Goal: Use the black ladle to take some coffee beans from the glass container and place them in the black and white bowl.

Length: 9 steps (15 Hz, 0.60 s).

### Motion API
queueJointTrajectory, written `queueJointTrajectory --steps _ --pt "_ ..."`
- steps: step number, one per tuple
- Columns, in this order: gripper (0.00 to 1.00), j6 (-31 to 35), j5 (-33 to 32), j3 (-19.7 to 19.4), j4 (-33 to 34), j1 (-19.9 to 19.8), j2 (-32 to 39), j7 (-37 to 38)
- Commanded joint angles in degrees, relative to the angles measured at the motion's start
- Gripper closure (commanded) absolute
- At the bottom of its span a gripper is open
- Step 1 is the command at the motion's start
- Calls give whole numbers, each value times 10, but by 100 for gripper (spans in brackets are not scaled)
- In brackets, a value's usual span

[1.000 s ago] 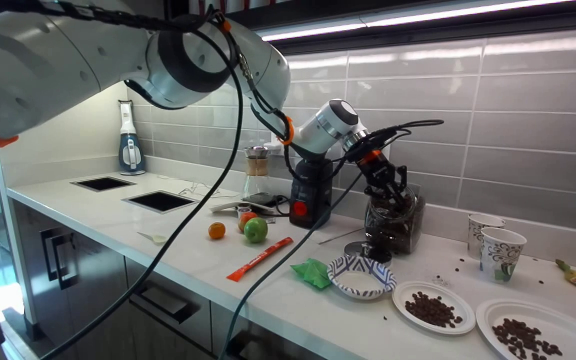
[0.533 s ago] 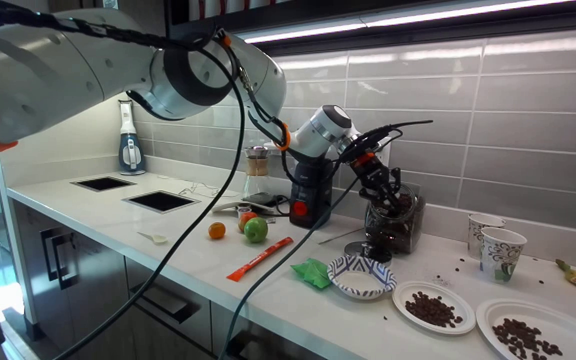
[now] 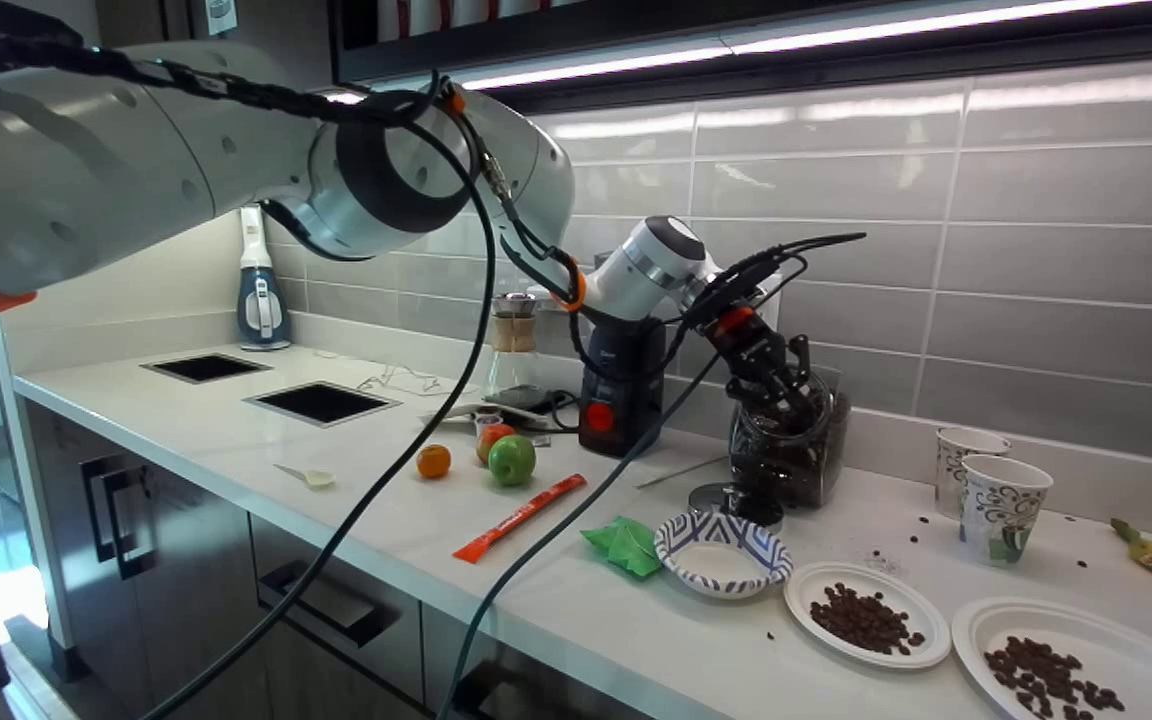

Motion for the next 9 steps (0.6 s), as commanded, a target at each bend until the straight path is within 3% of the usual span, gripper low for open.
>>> queueJointTrajectory --steps 1,9 --pt "98 -40 -4 3 39 1 37 -7" --pt "98 -42 14 17 81 -9 65 -21"
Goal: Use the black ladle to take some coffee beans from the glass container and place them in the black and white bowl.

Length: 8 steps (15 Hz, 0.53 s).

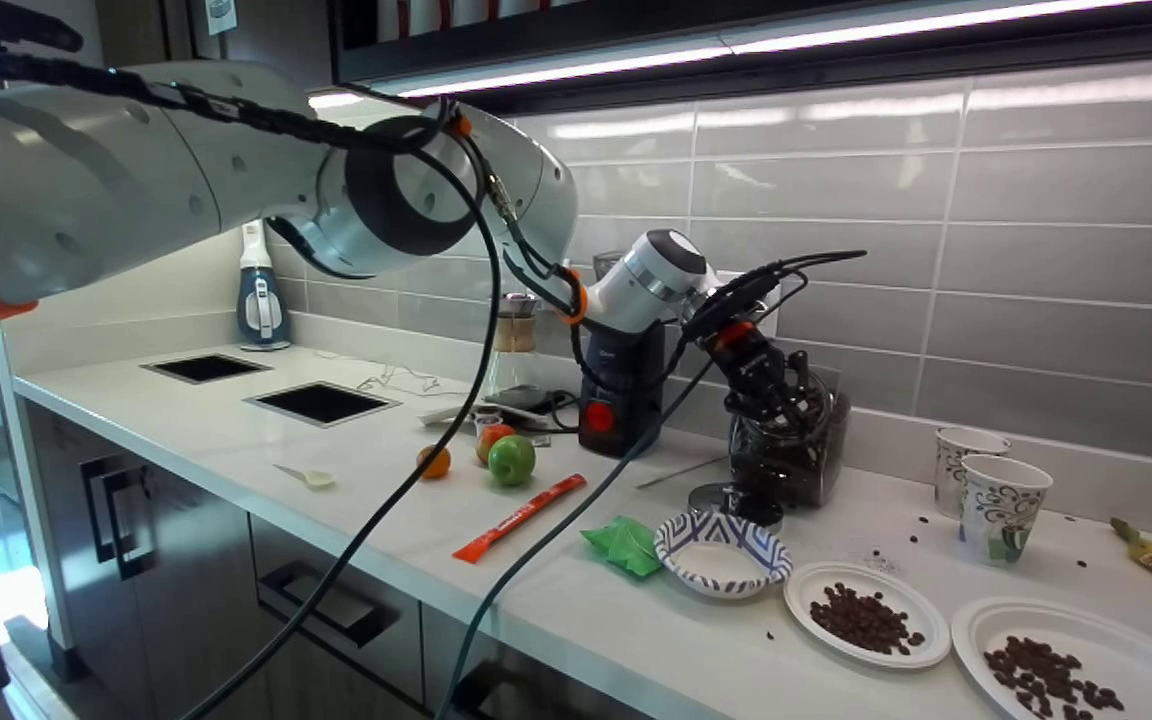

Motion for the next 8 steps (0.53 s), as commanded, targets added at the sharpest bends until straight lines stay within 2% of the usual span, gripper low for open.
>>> queueJointTrajectory --steps 1,8 --pt "98 -23 16 12 54 -3 37 -14" --pt "98 -63 79 31 89 -20 42 -14"
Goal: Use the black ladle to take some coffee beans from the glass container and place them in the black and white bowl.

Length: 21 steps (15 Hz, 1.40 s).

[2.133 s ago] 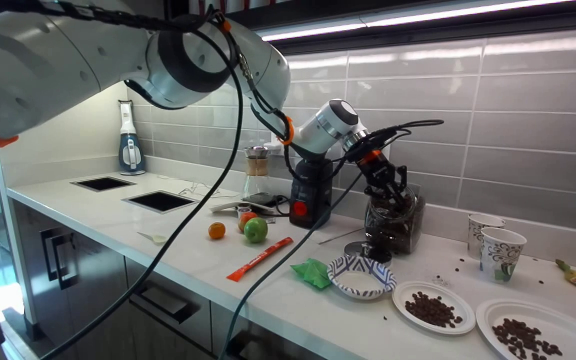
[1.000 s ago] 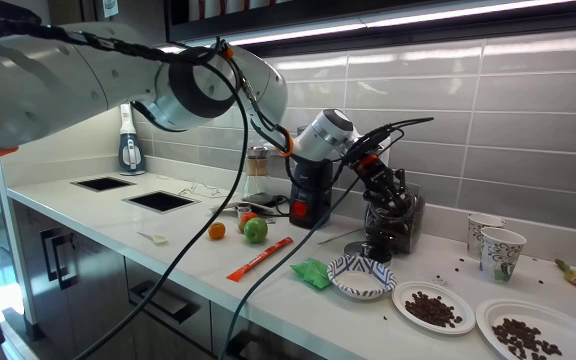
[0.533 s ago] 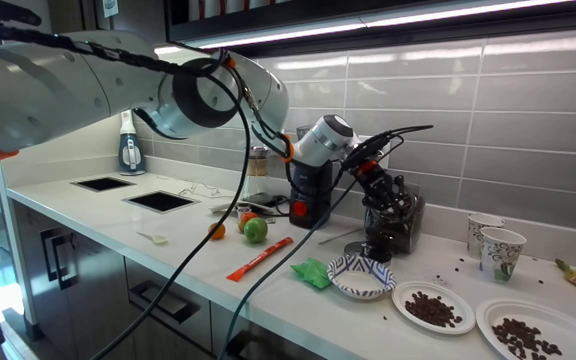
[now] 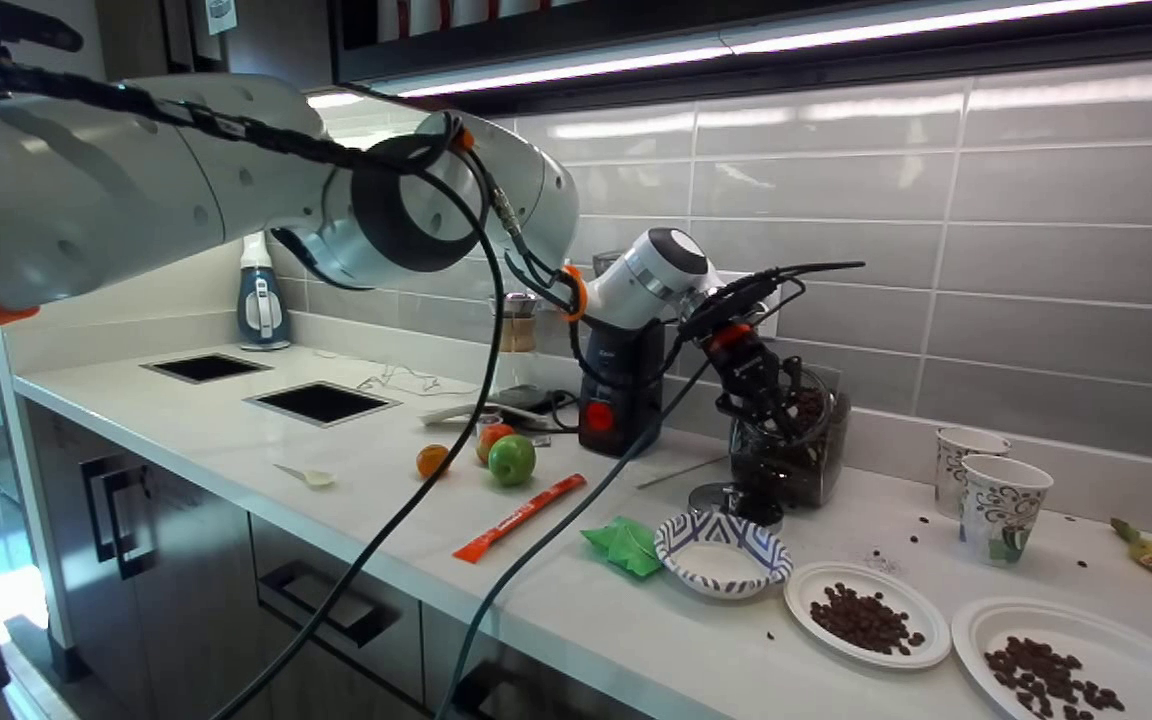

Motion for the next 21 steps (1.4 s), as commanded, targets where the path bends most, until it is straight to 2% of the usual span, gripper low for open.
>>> queueJointTrajectory --steps 1,7,11,21 --pt "98 -36 57 22 49 -16 21 -13" --pt "98 -50 125 20 87 -27 24 4" --pt "98 -24 144 33 78 -34 18 46" --pt "98 -10 162 45 77 -43 11 135"
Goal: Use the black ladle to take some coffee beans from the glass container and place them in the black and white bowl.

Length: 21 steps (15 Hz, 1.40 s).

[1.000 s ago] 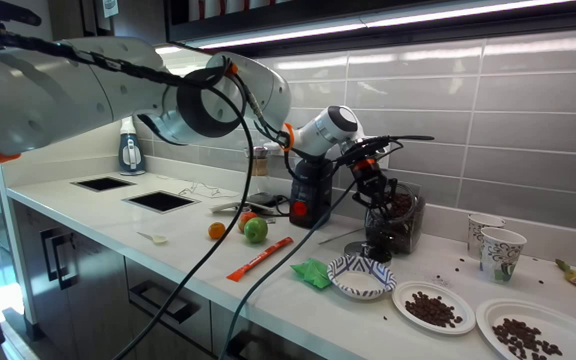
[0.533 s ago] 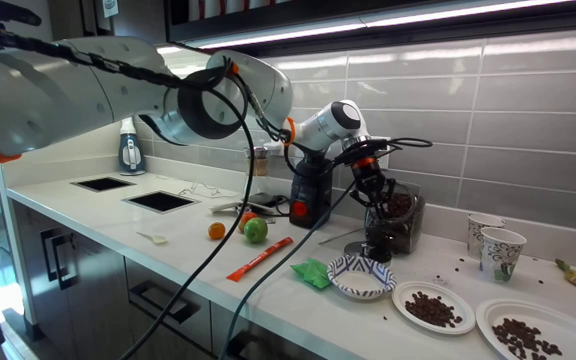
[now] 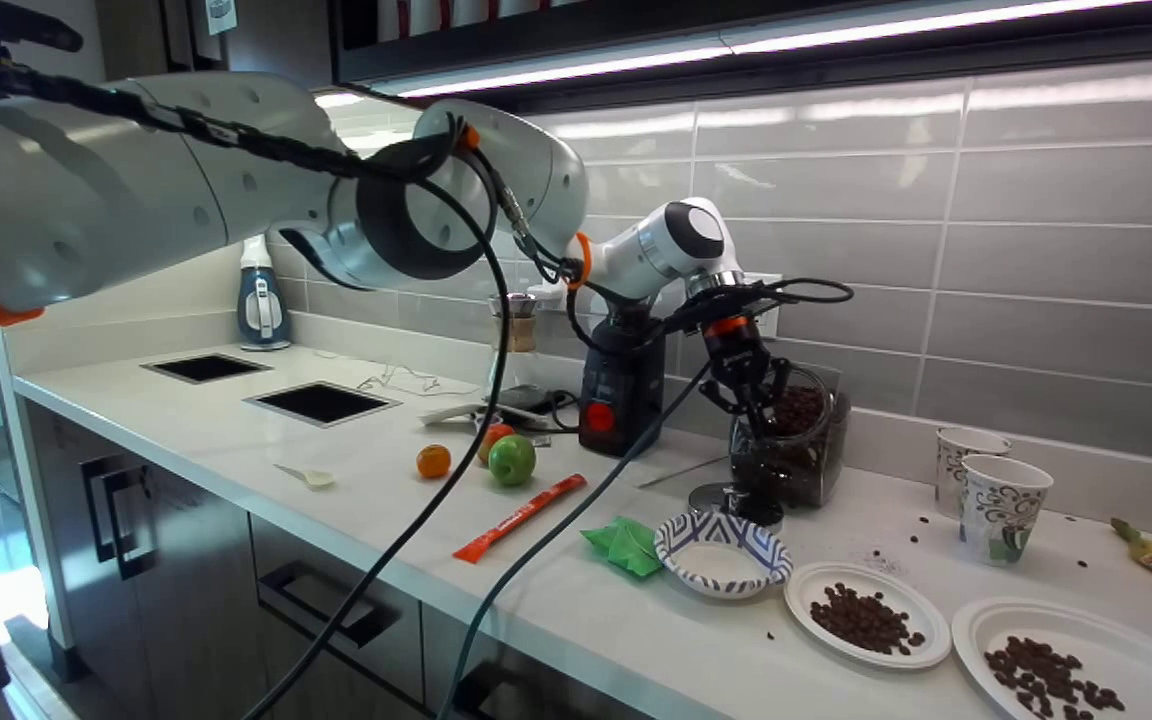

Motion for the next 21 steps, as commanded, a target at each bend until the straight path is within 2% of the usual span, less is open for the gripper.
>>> queueJointTrajectory --steps 1,16,21 --pt "98 19 31 18 18 -14 9 36" --pt "98 20 94 62 10 -45 -20 118" --pt "98 10 105 64 5 -52 -31 161"
